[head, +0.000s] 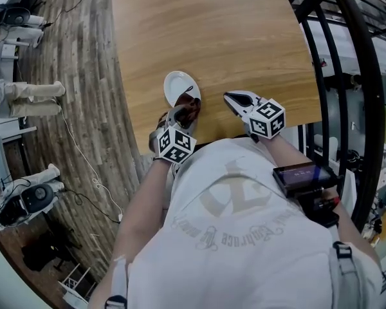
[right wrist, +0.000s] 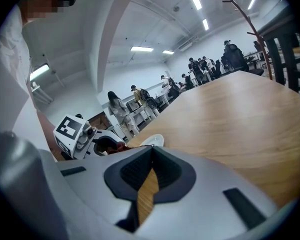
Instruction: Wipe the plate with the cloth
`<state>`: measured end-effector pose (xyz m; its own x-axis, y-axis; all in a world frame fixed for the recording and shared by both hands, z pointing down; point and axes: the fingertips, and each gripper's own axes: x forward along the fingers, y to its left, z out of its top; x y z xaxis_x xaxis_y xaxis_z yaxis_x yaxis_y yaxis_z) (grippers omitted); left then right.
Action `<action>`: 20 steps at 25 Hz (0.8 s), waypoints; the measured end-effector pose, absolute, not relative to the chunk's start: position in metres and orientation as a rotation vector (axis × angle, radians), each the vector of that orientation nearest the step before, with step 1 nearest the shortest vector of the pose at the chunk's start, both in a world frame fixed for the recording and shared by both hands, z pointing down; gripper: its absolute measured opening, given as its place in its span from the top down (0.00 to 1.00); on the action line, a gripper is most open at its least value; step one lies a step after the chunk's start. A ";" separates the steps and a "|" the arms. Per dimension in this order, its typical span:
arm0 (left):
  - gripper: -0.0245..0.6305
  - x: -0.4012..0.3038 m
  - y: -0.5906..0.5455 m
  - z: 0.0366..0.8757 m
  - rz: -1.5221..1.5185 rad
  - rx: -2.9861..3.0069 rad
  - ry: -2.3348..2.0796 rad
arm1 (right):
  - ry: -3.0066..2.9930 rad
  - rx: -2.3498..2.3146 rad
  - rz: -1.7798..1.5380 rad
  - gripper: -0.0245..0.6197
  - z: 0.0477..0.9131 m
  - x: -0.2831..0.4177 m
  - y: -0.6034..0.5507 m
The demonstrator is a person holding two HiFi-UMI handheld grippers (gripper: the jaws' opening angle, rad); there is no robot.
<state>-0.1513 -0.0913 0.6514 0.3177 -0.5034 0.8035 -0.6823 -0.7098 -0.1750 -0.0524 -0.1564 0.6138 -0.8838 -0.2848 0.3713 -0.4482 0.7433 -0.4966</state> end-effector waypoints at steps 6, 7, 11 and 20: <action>0.70 -0.124 -0.108 0.649 1.365 2.452 -1.003 | -2.663 0.604 0.886 0.94 0.615 -0.047 -0.157; 0.70 -0.121 -0.113 0.649 1.376 2.459 -0.997 | -2.663 0.610 0.888 0.94 0.614 -0.045 -0.158; 0.70 -0.127 -0.124 0.654 1.459 2.443 -0.984 | -2.654 0.631 0.895 0.94 0.617 -0.039 -0.157; 0.70 -0.188 -0.113 0.656 1.570 2.311 -1.060 | -2.652 0.625 0.883 0.94 0.614 -0.040 -0.159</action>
